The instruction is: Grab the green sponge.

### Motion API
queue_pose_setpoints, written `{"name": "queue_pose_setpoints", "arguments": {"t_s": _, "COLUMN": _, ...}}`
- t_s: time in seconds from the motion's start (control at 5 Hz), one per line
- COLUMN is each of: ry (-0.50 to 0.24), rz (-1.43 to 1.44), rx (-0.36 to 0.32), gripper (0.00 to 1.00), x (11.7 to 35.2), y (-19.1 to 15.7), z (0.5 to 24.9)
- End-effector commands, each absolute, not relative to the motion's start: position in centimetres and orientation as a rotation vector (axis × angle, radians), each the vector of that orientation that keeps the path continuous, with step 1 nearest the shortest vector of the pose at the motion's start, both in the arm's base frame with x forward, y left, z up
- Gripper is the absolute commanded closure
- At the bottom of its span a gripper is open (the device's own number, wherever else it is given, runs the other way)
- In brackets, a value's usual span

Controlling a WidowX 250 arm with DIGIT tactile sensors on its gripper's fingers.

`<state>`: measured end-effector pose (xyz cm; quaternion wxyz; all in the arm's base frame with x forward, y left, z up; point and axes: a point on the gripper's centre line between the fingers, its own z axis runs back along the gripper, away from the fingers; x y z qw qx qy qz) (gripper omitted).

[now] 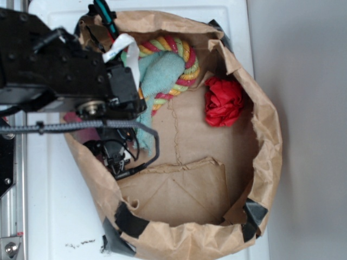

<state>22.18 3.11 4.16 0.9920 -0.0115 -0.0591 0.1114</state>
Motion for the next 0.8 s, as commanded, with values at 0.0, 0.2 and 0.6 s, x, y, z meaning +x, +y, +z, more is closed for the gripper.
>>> {"name": "queue_pose_setpoints", "arguments": {"t_s": 0.0, "ry": -0.224, "rz": 0.215, "rx": -0.092, "gripper": 0.00, "x": 23.8, "y": 3.0, "z": 6.2}}
{"name": "queue_pose_setpoints", "arguments": {"t_s": 0.2, "ry": -0.258, "rz": 0.232, "rx": -0.125, "gripper": 0.00, "x": 24.5, "y": 3.0, "z": 7.2}}
{"name": "queue_pose_setpoints", "arguments": {"t_s": 0.6, "ry": -0.277, "rz": 0.249, "rx": -0.144, "gripper": 0.00, "x": 25.2, "y": 3.1, "z": 7.7}}
